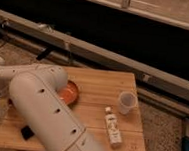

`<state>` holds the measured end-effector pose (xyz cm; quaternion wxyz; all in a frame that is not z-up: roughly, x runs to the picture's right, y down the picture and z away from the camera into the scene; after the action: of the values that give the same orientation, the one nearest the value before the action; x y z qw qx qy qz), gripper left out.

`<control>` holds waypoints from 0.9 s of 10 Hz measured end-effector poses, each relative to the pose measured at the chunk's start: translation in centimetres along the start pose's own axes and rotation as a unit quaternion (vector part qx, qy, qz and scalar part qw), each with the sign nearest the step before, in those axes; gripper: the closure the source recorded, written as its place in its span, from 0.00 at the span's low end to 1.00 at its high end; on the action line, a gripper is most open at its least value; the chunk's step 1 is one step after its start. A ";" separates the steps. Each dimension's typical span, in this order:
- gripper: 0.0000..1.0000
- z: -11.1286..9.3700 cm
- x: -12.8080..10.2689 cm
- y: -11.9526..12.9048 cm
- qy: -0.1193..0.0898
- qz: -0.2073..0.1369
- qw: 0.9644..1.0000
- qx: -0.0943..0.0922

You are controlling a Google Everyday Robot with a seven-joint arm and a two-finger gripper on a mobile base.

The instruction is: Drag the pepper across the table

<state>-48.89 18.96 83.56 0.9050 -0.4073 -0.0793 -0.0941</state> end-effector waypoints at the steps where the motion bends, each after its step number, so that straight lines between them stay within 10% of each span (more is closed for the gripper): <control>1: 0.85 0.0 -0.3 -0.1 -0.001 -0.005 1.000 0.001; 9: 0.85 -0.6 -4.6 -0.5 -0.020 -0.056 0.998 0.001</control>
<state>-53.40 18.70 82.56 0.8970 -0.4031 -0.1199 -0.1361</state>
